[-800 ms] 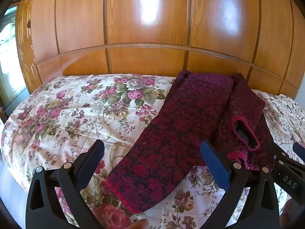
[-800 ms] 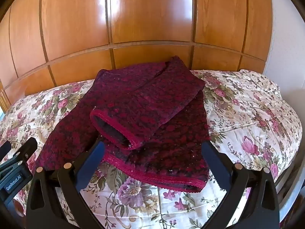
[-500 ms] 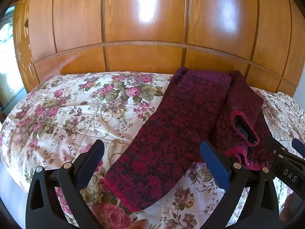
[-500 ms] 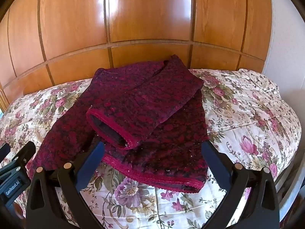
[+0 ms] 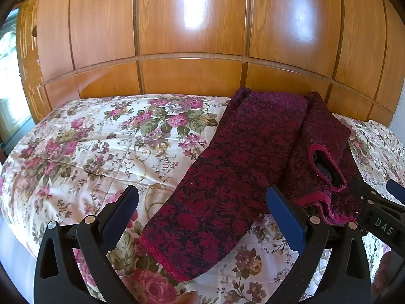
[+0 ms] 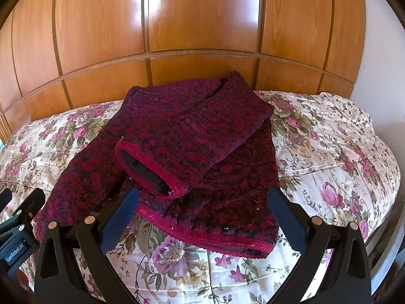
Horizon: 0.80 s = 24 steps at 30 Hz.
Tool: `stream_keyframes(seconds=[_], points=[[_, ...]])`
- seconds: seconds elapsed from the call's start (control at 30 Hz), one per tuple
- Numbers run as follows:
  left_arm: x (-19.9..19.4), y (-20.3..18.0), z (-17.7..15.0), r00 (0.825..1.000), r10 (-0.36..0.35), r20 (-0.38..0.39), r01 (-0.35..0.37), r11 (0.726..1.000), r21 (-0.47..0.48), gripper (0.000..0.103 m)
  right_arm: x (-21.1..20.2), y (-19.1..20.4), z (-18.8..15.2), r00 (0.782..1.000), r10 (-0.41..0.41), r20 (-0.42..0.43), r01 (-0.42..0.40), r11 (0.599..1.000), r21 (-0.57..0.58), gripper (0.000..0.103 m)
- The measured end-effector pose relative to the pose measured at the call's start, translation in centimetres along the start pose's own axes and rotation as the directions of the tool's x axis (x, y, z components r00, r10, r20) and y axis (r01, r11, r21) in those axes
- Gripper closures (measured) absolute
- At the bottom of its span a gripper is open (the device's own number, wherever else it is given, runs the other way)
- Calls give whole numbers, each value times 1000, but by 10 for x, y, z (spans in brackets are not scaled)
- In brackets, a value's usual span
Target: Fold small clothes
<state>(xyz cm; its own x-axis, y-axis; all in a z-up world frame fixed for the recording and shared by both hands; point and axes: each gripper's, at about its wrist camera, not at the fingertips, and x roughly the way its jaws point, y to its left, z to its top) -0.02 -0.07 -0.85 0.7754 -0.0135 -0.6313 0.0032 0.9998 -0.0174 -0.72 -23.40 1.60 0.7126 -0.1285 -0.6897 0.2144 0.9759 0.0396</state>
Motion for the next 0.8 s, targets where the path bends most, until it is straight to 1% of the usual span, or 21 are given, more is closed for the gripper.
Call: stream_keyframes(seconds=[0.27,0.63,0.8], points=[[6,1,-3,1000,-12,-16,12,1000,14,3,7,3,0,1000,2,-16,-2,1000,-11,2],[6,5,-5,1000,-9,-16,9,1000,11,3,10,6,3,1000,1,-10,-2,1000,-21,2],[5,7,-6,1000,-11,-13,11,1000,25,3,11,6,4,1000,5,-17,-6,1000,-26,2]])
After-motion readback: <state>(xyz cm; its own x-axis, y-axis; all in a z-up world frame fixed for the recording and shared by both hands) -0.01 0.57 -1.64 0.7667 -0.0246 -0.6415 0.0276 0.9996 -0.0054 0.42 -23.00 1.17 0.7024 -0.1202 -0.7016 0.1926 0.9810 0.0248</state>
